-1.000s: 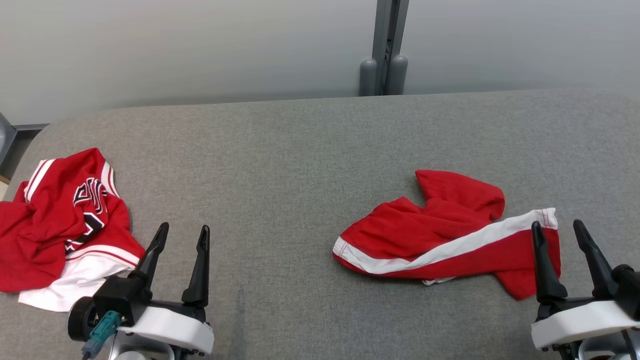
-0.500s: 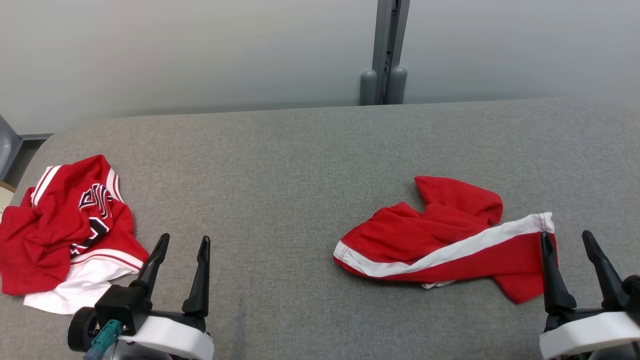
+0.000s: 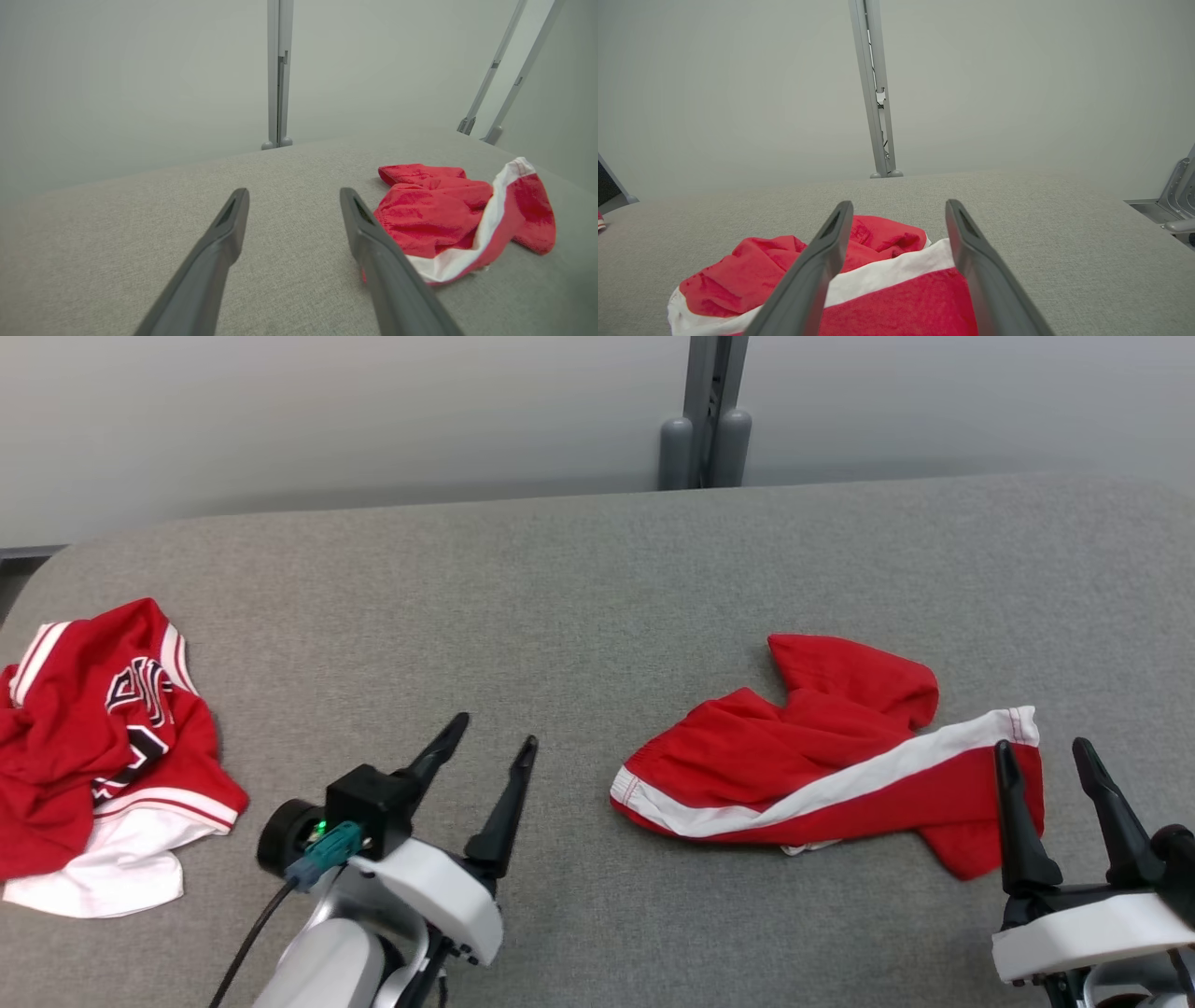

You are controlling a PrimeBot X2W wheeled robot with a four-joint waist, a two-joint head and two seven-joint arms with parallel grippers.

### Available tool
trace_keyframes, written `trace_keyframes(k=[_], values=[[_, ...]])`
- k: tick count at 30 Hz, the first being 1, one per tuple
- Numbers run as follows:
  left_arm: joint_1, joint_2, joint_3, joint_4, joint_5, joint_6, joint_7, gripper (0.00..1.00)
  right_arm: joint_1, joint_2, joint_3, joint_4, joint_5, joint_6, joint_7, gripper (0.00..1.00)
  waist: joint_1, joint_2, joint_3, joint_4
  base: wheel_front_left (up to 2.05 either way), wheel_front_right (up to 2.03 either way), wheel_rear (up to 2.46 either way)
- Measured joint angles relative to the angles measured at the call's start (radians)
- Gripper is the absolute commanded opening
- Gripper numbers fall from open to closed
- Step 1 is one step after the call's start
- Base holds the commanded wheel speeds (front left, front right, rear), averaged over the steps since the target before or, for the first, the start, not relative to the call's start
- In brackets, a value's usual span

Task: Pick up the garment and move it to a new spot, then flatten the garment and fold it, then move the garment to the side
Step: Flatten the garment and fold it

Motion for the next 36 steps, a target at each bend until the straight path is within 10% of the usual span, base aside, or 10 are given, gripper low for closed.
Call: trace_keyframes(k=[20,22,36], values=[[-0.187,-0.044,-0.143,0.315,-0.116,-0.104,0.264,1.00,-0.056,0.000,0.007,0.086,0.037,0.000,-0.057,1.00,0.0000,0.0000,0.116,-0.151,0.00,0.00,0.00],[-0.189,-0.042,-0.151,0.318,-0.133,-0.105,0.272,0.00,-0.061,0.000,-0.003,0.091,0.037,0.000,-0.061,1.00,0.0000,0.0000,0.117,-0.151,0.00,0.00,0.00],[-0.235,-0.021,-0.201,0.321,-0.167,-0.108,0.232,0.00,-0.153,-0.001,-0.041,0.165,0.018,0.000,0.016,1.00,0.0000,0.0000,0.136,-0.121,0.00,0.00,0.00]])
